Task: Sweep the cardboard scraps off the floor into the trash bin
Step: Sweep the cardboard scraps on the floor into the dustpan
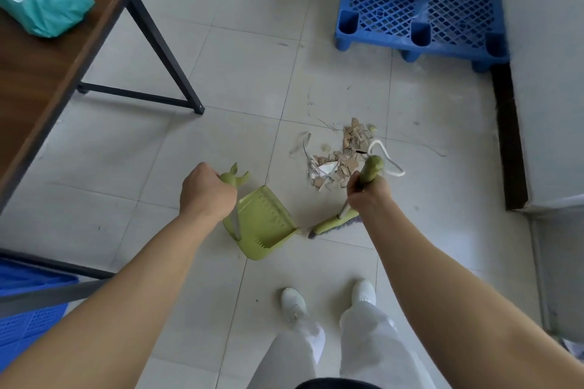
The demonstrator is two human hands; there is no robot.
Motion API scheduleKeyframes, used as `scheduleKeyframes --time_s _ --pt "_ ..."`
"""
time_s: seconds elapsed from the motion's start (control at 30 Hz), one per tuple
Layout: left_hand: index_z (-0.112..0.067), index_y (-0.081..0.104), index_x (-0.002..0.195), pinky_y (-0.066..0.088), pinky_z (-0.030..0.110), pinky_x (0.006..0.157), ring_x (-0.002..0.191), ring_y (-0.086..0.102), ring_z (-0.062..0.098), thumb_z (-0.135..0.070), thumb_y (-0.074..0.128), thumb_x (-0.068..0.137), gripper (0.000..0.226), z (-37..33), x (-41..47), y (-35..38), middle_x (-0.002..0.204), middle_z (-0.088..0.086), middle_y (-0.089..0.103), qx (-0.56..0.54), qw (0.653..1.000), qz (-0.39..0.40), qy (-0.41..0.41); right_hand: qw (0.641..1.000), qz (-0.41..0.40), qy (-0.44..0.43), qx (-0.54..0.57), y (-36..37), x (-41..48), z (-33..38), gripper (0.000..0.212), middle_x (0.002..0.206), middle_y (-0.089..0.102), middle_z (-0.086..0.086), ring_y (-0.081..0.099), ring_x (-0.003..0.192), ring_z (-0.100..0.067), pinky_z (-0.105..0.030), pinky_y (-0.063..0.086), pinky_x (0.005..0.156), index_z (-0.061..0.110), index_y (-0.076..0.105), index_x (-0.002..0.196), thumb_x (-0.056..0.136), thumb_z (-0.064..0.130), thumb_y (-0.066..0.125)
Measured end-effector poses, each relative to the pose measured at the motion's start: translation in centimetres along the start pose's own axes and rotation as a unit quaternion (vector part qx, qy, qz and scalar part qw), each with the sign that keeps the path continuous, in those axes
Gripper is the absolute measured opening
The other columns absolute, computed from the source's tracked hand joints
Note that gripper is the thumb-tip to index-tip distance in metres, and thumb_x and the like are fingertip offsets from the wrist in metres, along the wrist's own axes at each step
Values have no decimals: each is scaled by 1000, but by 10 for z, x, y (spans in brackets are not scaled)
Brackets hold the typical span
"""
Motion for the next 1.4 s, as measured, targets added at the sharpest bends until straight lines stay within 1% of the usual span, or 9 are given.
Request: scheduleKeyframes --time_s 0.17,0.33,0.47,0.63,0.97,1.1,1.17,1.33,1.4 --pt "-4 56 92 33 24 48 67 46 20 -3 60 81 12 2 13 -2 71 -1 47 -30 999 -7 -12 999 -3 20 44 30 19 -21 29 90 58 -7 55 58 -14 -16 45 32 10 61 120 93 16 54" --pt "-3 56 94 34 27 50 67 46 20 -4 58 83 11 -18 27 6 71 -2 46 -30 999 -5 -14 992 28 -3 126 71 35 7 14 76 56 -7 55 28 -17 -17 45 33 8 61 102 92 17 58" --pt "-6 54 91 31 25 46 63 45 17 -4 59 84 9 -46 41 9 71 -3 45 -33 999 -3 -19 991 36 -29 129 90 32 43 11 73 52 -11 52 29 -17 -16 45 34 5 59 88 91 16 60" --pt "-5 55 90 33 24 45 56 40 11 -3 57 85 5 -91 57 14 69 0 46 -33 999 12 -12 998 32 -49 36 111 9 93 18 82 56 -9 54 60 -14 -15 49 37 4 57 78 91 16 59" --pt "-5 52 91 37 28 55 64 45 19 -6 55 86 6 -201 88 34 70 0 45 -11 999 23 30 979 -32 -72 -189 136 34 191 18 81 51 -8 51 57 -13 -14 44 31 4 52 76 89 14 57" --pt "-10 48 76 38 27 58 64 46 20 -5 56 85 13 -229 102 38 68 0 46 -5 999 24 43 959 -53 -41 -275 132 58 199 16 74 51 -9 55 39 -15 -15 42 28 4 51 74 88 7 58" --pt "-9 50 77 37 27 56 67 46 22 -3 56 84 11 -242 111 41 66 0 45 2 998 31 55 954 -61 -27 -292 125 69 197 17 73 50 -10 53 46 -16 -14 42 28 6 52 72 87 6 58" --pt "-7 52 77 35 26 53 69 48 24 -1 56 81 9 -275 143 46 66 2 47 3 996 55 77 967 -50 -51 -243 129 74 207 20 47 50 -10 48 24 -14 -11 33 27 9 48 70 90 7 45" --pt "-5 54 81 33 25 49 65 47 21 -1 56 82 4 -289 156 44 67 2 47 7 995 60 85 960 -42 -86 -262 139 78 210 22 53 54 -10 51 30 -14 -13 36 30 9 50 70 88 0 43"
Point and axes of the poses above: each hand's wrist, its own x-axis towards the middle knuckle, its own y-axis out of the palm, z = x × y, the point moved 7 cm from there along x, towards the middle knuckle
